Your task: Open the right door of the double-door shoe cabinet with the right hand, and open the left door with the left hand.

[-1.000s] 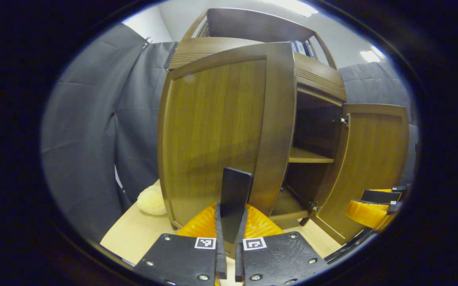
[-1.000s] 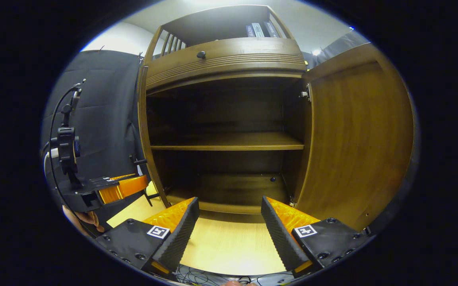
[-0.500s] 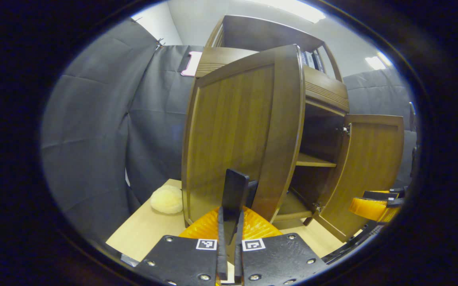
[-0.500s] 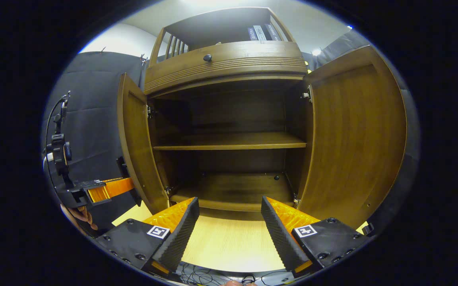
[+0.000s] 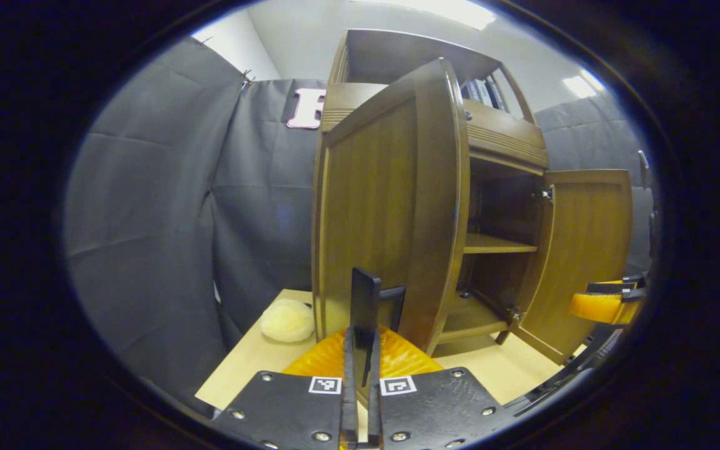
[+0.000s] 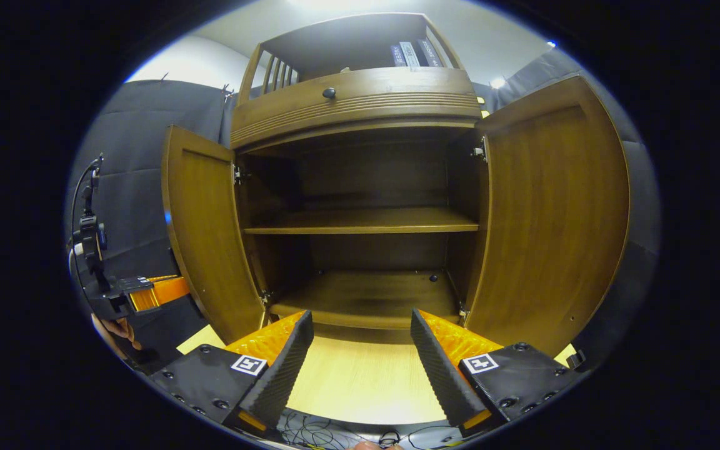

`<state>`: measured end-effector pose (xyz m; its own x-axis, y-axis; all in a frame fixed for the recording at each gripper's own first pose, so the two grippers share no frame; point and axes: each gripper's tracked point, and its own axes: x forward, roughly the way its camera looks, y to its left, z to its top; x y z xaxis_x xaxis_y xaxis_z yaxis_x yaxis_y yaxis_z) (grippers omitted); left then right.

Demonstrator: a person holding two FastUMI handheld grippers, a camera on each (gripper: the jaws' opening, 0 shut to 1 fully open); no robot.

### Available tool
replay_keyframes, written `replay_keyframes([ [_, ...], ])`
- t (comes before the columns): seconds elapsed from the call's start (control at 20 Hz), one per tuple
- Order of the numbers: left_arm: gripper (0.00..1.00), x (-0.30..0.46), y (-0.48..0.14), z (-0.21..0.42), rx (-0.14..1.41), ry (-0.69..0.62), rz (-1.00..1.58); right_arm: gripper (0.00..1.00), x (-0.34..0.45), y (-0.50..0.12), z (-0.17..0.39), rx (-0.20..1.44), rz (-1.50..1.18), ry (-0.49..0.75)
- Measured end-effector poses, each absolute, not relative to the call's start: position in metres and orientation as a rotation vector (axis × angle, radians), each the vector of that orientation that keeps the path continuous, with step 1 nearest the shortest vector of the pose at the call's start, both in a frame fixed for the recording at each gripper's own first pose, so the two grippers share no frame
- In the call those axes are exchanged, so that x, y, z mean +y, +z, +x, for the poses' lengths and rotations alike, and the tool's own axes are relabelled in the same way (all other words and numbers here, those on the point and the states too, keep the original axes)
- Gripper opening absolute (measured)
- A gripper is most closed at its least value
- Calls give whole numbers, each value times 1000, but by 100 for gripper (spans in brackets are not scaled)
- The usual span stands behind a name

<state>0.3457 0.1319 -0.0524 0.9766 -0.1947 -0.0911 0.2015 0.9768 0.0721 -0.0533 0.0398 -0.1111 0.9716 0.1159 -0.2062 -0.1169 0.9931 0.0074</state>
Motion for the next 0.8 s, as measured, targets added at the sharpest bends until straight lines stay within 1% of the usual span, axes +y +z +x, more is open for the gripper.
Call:
replay_keyframes([
  [0.1, 9, 144, -50, 344, 78, -186, 99, 92, 37, -107, -55, 194, -9, 109],
  [0.25, 7, 168, -47, 346, 67, -166, 101, 92, 31, -103, -54, 183, -19, 94],
  [0.3, 9, 175, -47, 347, 63, -169, 105, 93, 30, -103, -54, 184, -21, 88],
  [0.35, 8, 183, -51, 348, 74, -184, 118, 93, 27, -103, -55, 186, -23, 82],
  [0.45, 9, 200, -49, 351, 73, -197, 148, 93, 22, -101, -56, 188, -32, 68],
  [0.5, 7, 209, -47, 353, 67, -209, 157, 92, 20, -100, -57, 187, -37, 60],
  [0.55, 8, 217, -45, 354, 61, -218, 160, 92, 17, -98, -58, 186, -44, 53],
  [0.7, 7, 248, -40, 360, 41, -219, 132, 92, 7, -91, -59, 182, -67, 17],
  [0.8, 9, 269, -37, 363, 30, -219, 117, 92, -2, -82, -62, 169, -86, -9],
])
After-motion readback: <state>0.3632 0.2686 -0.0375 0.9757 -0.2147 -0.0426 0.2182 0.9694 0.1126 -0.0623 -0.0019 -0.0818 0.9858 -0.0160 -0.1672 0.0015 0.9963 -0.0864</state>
